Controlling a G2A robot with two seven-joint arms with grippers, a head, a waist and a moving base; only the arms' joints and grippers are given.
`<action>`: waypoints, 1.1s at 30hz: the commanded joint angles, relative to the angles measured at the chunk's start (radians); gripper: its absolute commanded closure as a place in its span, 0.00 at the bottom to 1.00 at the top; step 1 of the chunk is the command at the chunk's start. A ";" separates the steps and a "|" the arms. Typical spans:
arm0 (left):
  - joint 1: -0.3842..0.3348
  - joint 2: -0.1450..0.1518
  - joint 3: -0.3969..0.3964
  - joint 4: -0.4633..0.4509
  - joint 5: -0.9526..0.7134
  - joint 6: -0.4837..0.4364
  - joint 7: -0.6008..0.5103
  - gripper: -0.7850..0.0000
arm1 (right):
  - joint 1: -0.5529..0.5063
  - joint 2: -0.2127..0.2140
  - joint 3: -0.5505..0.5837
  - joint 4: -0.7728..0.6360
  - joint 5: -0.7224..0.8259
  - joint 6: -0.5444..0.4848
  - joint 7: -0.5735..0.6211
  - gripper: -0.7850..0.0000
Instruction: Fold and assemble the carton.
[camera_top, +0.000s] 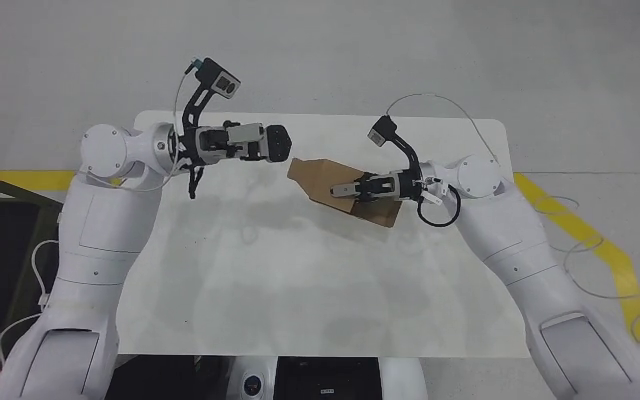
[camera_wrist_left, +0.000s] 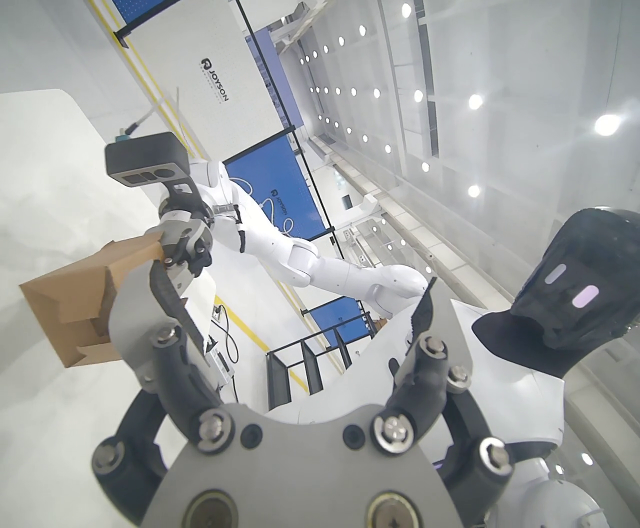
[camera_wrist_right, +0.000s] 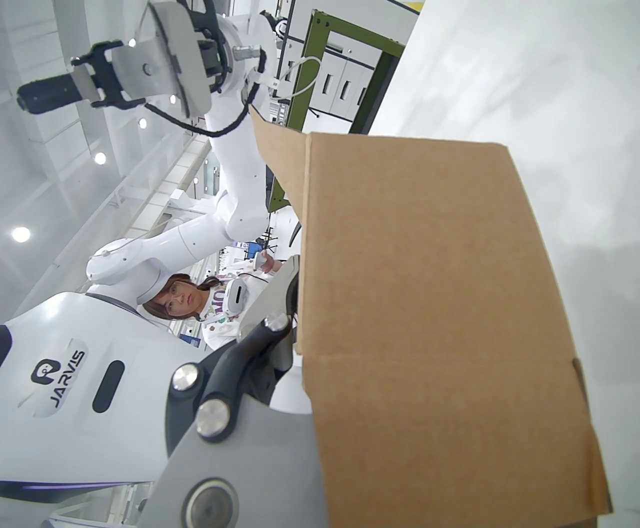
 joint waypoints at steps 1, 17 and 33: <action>-0.004 -0.002 0.020 -0.006 0.015 0.002 0.001 0.00 | 0.001 -0.002 -0.003 -0.002 -0.003 0.003 -0.005 1.00; -0.023 0.000 0.058 0.066 0.129 -0.002 0.018 0.00 | -0.007 -0.004 0.018 -0.025 0.007 -0.008 0.007 1.00; -0.029 0.013 0.084 0.078 0.284 0.020 0.012 0.00 | -0.014 -0.005 0.031 -0.045 -0.004 -0.004 0.012 1.00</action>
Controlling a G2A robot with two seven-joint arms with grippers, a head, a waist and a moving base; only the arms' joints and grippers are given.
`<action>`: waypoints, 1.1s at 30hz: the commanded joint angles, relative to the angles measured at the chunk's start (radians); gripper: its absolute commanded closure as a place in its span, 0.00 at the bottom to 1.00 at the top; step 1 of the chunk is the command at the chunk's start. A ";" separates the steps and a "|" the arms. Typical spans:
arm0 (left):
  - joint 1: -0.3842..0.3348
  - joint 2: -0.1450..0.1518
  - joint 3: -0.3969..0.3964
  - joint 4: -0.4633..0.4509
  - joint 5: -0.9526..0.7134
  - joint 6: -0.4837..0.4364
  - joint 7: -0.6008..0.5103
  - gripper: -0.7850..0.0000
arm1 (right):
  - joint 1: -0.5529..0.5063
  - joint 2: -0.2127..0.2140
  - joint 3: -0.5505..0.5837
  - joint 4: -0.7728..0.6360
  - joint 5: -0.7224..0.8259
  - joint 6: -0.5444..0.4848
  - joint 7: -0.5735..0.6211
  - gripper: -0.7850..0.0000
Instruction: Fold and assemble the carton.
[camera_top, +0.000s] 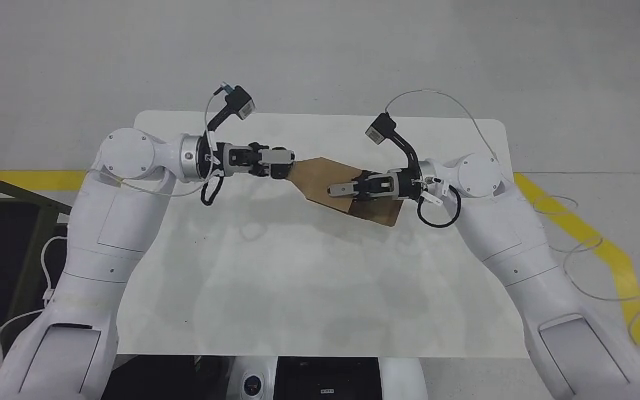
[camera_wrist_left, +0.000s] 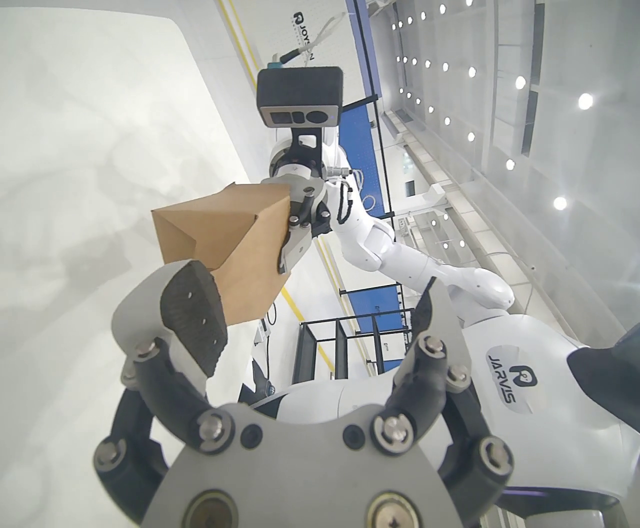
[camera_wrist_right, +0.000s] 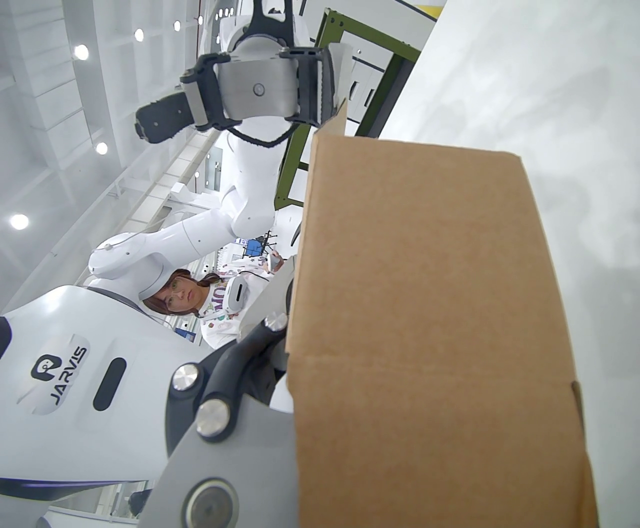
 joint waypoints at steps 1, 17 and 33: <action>-0.003 0.000 0.007 -0.003 0.018 -0.001 0.002 0.00 | 0.000 0.000 0.001 -0.002 -0.001 0.000 0.002 1.00; -0.014 0.005 0.019 -0.043 0.029 0.004 0.011 0.00 | 0.003 -0.008 -0.006 -0.005 -0.016 -0.001 -0.011 1.00; -0.028 -0.001 0.064 -0.022 -0.005 0.006 0.010 0.00 | 0.007 -0.019 -0.015 -0.017 0.000 -0.013 -0.007 1.00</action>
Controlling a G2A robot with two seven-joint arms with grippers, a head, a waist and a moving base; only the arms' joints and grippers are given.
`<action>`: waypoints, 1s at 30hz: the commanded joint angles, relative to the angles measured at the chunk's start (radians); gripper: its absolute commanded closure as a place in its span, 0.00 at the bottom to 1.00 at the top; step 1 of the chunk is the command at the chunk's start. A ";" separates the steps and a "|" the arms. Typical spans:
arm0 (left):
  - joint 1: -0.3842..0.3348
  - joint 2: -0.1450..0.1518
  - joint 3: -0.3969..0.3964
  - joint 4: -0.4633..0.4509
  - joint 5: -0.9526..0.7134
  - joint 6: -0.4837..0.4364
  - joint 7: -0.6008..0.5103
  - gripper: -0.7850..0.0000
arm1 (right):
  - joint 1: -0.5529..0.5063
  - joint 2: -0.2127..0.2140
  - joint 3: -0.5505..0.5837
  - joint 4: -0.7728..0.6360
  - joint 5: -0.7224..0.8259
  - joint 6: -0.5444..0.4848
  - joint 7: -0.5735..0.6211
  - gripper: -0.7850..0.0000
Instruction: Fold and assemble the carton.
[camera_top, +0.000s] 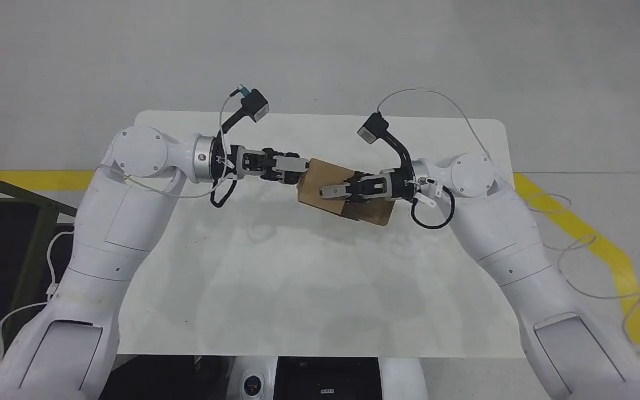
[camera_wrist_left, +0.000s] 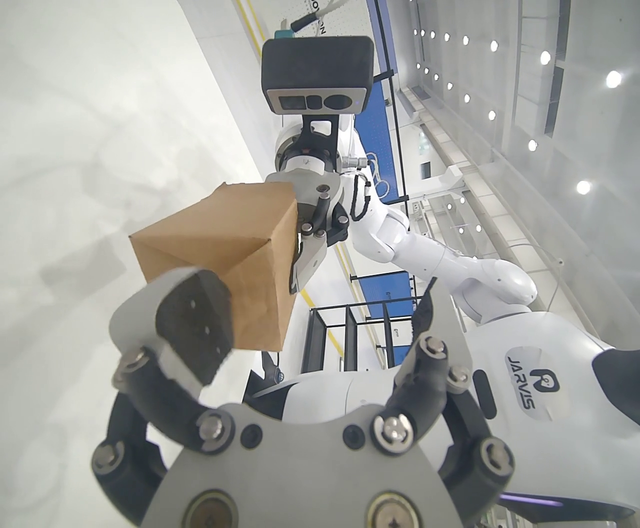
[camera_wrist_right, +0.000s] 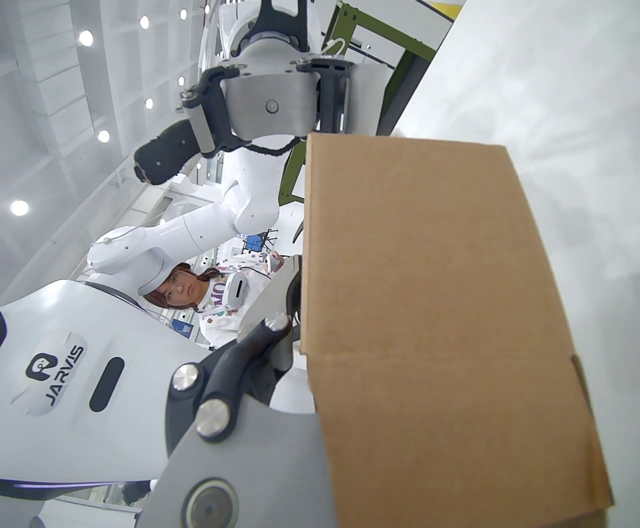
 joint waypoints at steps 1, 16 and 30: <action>-0.003 0.000 0.001 0.003 -0.004 -0.002 0.001 0.00 | 0.003 -0.001 0.000 0.002 -0.002 -0.001 0.003 1.00; -0.005 0.003 0.015 0.008 0.013 -0.012 -0.012 0.00 | 0.003 -0.003 0.018 0.008 0.013 -0.012 0.003 1.00; -0.006 0.008 0.032 0.069 0.095 -0.012 0.022 0.00 | -0.019 0.002 0.048 -0.017 0.043 -0.027 0.026 1.00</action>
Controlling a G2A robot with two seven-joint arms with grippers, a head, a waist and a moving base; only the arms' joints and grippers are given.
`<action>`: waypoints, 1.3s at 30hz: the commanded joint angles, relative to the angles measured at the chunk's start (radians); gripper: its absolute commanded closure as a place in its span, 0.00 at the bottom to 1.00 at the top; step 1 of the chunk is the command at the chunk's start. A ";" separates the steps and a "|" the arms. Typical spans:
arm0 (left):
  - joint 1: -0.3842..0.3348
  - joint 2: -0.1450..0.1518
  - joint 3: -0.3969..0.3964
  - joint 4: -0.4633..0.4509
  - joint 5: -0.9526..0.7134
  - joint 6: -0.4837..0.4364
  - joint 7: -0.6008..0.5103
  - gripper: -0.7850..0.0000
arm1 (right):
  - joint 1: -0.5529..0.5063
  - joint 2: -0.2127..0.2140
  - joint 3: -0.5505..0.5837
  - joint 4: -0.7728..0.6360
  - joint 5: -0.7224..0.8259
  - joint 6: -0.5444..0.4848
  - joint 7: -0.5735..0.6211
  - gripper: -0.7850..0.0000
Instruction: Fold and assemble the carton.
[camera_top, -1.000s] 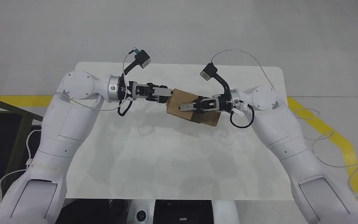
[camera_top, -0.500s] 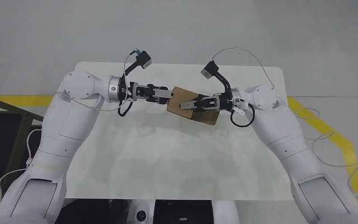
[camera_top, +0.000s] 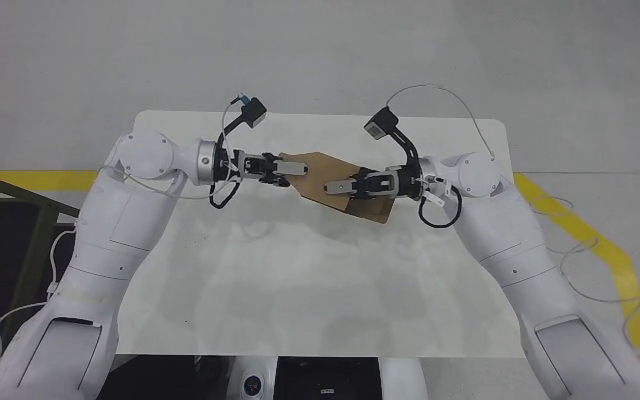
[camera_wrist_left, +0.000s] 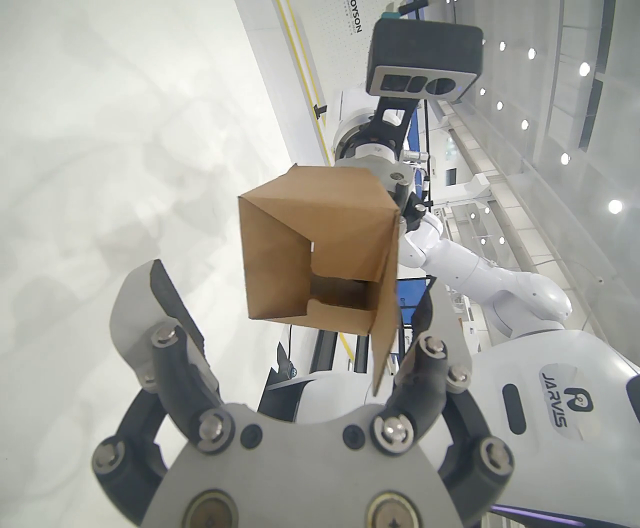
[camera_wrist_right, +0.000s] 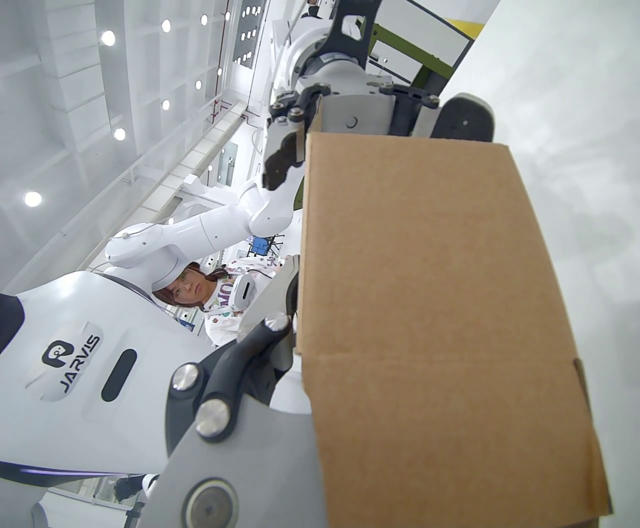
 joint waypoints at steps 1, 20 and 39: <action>-0.001 0.000 0.003 0.011 0.004 0.000 0.002 0.00 | -0.002 0.001 0.005 -0.003 0.004 -0.002 0.004 1.00; 0.006 0.006 -0.006 0.046 -0.021 -0.001 0.007 0.00 | -0.020 0.005 0.030 -0.031 0.027 -0.011 0.020 1.00; -0.011 -0.009 0.052 0.054 -0.053 -0.001 -0.015 0.00 | -0.024 0.003 0.023 -0.064 0.066 -0.013 0.018 1.00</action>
